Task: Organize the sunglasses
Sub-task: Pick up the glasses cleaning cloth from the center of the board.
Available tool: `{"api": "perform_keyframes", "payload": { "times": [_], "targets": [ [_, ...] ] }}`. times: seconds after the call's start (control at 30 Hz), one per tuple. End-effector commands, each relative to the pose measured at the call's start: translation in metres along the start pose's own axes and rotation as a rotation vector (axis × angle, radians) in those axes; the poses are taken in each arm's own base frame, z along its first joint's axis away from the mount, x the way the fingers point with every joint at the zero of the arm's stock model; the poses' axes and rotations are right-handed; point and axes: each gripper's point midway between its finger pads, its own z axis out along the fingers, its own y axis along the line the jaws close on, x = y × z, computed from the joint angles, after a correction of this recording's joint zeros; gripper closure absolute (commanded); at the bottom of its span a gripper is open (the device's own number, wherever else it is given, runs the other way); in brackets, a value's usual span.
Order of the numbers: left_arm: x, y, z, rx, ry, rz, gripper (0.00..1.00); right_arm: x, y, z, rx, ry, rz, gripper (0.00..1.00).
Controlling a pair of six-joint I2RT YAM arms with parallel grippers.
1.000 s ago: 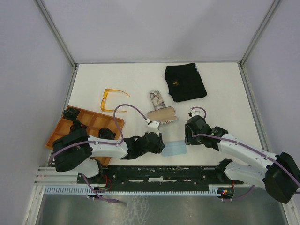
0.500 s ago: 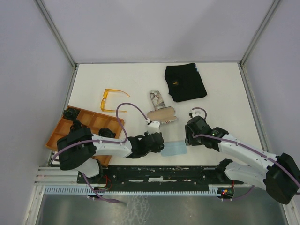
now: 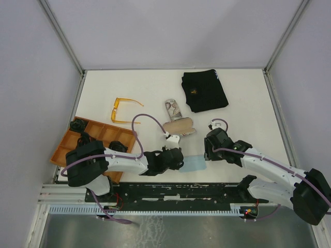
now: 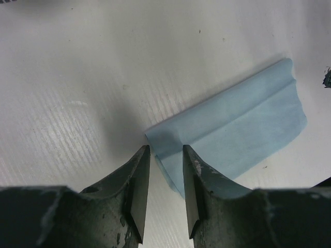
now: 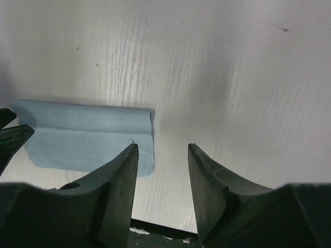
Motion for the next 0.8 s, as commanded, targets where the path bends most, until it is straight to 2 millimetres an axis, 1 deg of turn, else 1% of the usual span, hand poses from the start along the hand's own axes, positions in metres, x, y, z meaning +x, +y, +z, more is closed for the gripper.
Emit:
{"api": "perform_keyframes", "payload": {
  "times": [0.0, 0.1, 0.33, 0.53, 0.63, 0.77],
  "targets": [
    [-0.009, -0.010, 0.004, -0.012, -0.032, -0.037, 0.62, -0.006, 0.003, 0.000, -0.016, -0.028, 0.011, 0.48],
    [-0.007, -0.010, 0.006, -0.019, -0.025, -0.030, 0.64, -0.006, 0.003, 0.000, -0.016, -0.027, 0.009, 0.48],
    [-0.002, -0.006, 0.008, -0.042, -0.012, -0.022, 0.74, -0.004, 0.003, -0.002, -0.019, -0.010, -0.002, 0.48],
    [-0.001, -0.002, 0.007, -0.056, -0.010, -0.014, 0.86, 0.001, 0.008, -0.001, -0.041, 0.018, -0.007, 0.48],
    [-0.003, 0.001, 0.005, -0.060, -0.020, -0.013, 0.93, 0.002, 0.011, 0.002, -0.059, 0.024, -0.002, 0.48],
    [-0.005, 0.004, 0.002, -0.062, -0.032, -0.014, 0.97, 0.003, 0.016, 0.007, -0.073, 0.033, -0.002, 0.48]
  ]
}}
